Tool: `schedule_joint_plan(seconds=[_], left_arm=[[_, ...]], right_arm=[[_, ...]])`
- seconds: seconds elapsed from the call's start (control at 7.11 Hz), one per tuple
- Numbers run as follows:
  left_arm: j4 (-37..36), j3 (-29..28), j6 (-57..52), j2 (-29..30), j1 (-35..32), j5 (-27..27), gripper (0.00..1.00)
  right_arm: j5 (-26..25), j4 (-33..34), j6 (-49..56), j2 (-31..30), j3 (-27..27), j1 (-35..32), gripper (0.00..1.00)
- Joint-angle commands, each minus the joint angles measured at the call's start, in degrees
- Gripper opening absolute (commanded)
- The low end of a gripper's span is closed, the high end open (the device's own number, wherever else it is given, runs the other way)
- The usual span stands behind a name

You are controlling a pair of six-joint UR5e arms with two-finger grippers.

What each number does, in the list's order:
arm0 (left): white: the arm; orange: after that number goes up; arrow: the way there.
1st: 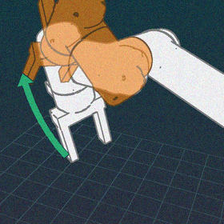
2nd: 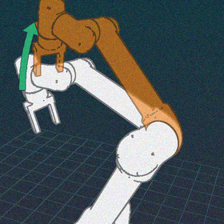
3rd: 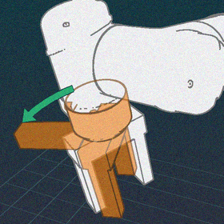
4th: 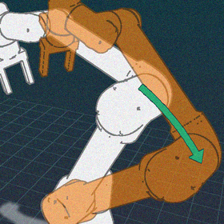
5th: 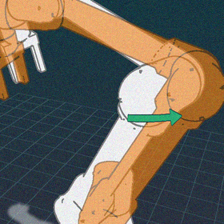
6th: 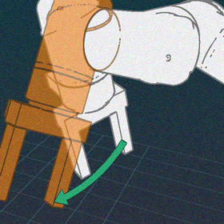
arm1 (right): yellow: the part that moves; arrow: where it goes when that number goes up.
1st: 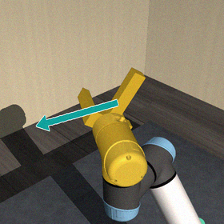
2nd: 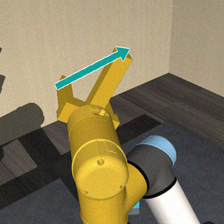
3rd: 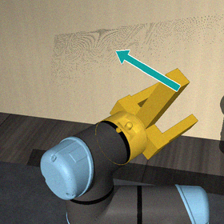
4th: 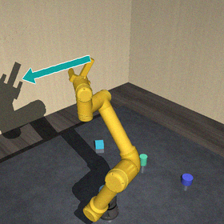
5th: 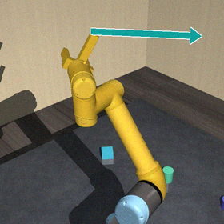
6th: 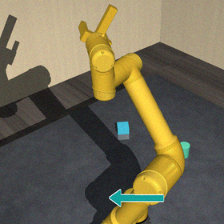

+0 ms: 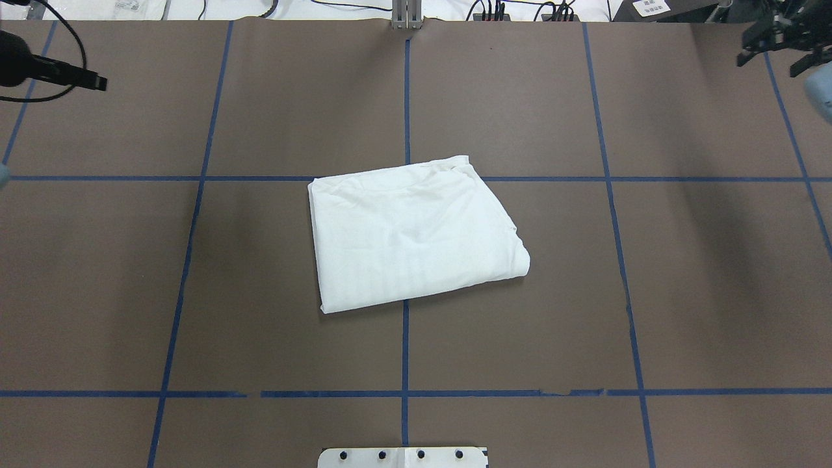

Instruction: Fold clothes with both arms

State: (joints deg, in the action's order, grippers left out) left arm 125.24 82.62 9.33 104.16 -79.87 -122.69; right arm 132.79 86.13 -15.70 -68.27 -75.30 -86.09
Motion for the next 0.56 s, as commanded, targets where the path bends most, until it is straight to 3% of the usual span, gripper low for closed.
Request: schedule_joint_plan(seconds=[0.0, 0.42], left_arm=[[-15.0, 0.7, -13.9, 0.5, -8.3, -5.1, 0.99], [-21.3, 5.7, -13.8, -1.1, -8.5, -8.7, 0.99]], right_arm=[[0.2, 3.7, 8.8, -5.5, -4.0, -3.6, 1.00], [0.3, 5.6, 8.8, -6.3, -4.9, -3.5, 1.00]])
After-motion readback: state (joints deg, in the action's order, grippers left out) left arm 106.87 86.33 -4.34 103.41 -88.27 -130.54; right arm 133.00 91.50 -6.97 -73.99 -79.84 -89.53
